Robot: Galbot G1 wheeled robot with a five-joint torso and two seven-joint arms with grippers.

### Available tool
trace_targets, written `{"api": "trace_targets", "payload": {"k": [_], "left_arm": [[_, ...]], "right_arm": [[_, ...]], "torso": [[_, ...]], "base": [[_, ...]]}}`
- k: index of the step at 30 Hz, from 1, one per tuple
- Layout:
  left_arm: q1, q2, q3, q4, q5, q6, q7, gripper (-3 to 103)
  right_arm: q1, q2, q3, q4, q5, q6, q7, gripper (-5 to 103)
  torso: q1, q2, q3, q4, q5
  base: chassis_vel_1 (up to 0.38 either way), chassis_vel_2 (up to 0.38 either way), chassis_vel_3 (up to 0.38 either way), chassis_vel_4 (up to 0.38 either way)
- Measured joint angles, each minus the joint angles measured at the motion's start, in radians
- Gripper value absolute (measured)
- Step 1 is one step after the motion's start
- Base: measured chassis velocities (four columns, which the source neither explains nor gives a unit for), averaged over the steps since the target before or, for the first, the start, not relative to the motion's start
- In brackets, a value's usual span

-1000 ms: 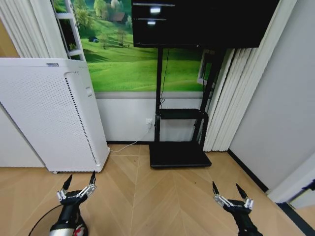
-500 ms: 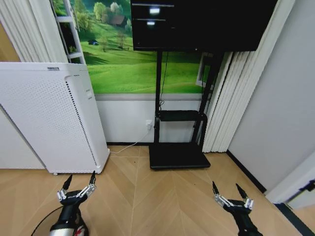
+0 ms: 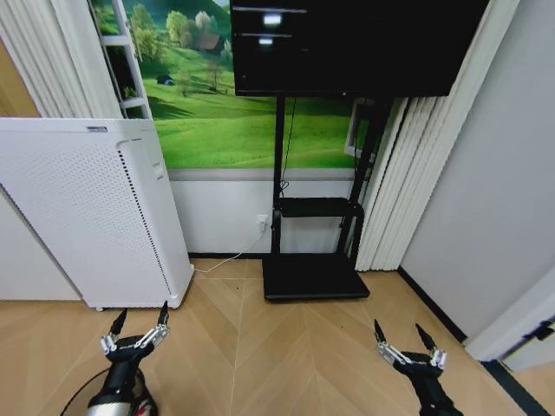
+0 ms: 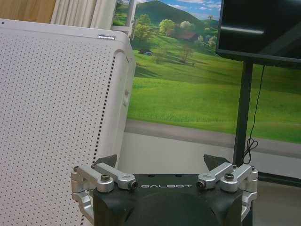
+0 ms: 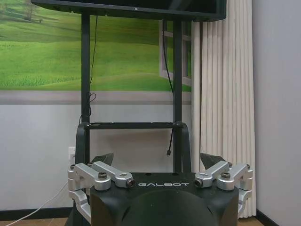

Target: Pick up the trash bin and place the garbage on the floor into it.

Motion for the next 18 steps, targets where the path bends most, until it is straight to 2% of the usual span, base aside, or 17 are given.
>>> {"api": "trace_targets", "payload": {"k": [14,18], "left_arm": [[0.000,0.000,0.000,0.000,0.000,0.000,0.000,100],[0.000,0.000,0.000,0.000,0.000,0.000,0.000,100]], "right_arm": [[0.000,0.000,0.000,0.000,0.000,0.000,0.000,100],[0.000,0.000,0.000,0.000,0.000,0.000,0.000,100]], "torso": [[0.019,0.064,0.045,0.0000,0.0000],[0.022,0.073,0.051,0.0000,0.0001]], "base": [[0.000,0.000,0.000,0.000],[0.000,0.000,0.000,0.000]]}}
